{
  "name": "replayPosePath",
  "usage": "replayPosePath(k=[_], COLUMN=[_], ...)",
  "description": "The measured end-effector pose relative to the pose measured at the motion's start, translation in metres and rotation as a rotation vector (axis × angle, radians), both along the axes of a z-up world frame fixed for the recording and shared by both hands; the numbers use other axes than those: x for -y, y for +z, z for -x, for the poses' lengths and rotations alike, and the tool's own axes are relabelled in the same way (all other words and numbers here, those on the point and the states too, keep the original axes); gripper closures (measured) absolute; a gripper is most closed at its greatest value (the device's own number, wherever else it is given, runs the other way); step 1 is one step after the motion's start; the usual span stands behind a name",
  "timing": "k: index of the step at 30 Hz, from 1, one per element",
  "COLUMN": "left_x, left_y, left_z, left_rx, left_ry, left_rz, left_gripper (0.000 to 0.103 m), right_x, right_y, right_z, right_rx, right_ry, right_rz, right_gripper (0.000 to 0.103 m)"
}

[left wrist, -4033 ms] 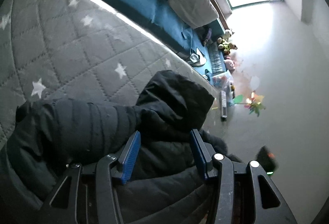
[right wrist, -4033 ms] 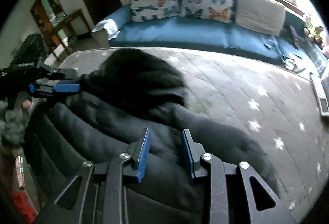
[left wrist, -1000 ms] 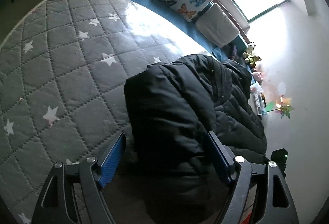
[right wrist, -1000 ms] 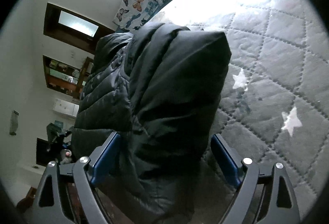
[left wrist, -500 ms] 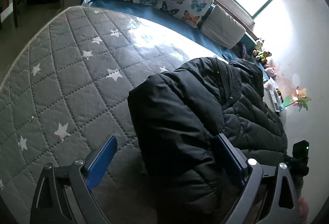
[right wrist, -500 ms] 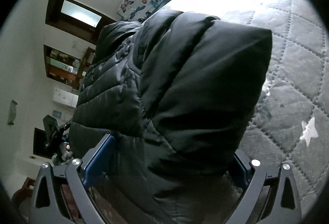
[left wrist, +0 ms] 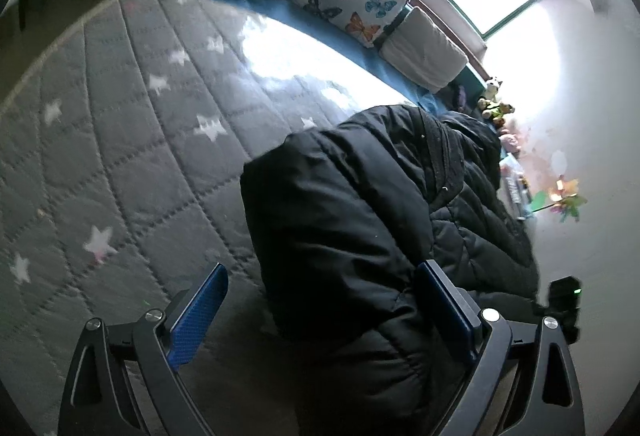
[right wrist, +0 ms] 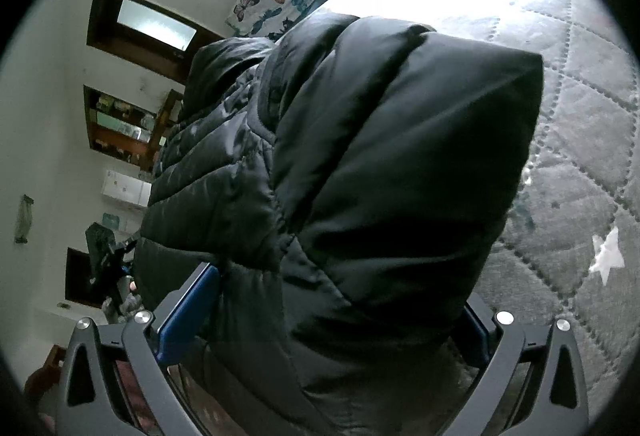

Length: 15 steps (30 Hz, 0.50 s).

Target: Fold large clothes

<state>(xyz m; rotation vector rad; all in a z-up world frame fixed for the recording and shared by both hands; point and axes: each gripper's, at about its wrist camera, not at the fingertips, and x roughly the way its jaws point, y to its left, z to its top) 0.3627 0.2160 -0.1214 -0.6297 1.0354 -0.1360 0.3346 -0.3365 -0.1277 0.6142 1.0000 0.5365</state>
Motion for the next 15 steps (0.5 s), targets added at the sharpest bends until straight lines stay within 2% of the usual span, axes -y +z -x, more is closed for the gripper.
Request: replayPosePath(k=[2,9,11,15], left_x=[-0.007,-0.019,-0.023,-0.023], left_y=[-0.009,-0.030,-0.040,-0.048], left_z=[-0.003,-0.012,-0.017,-0.028], left_rx=[-0.025,-0.074,-0.098,-0.091], left_ry=[0.003,0.021,0.028,0.030], left_rz=[0.074,0.178,0.246,0.308], left_gripper=[0.001,0.000,0.000,0.000], right_x=[-0.001,-0.004,-0.005,-0.007], right_y=[0.001,0.002,0.003,0.004], right_z=[-0.001,0.002,0.002,0.002], right_rx=[-0.005,0.010,0.011,0.016], right_ry=[0.009,0.007,0.008,0.008], right_rz=[0.007,0.023,0.023,0.027], right_gripper=[0.000,0.000,0.000,0.000])
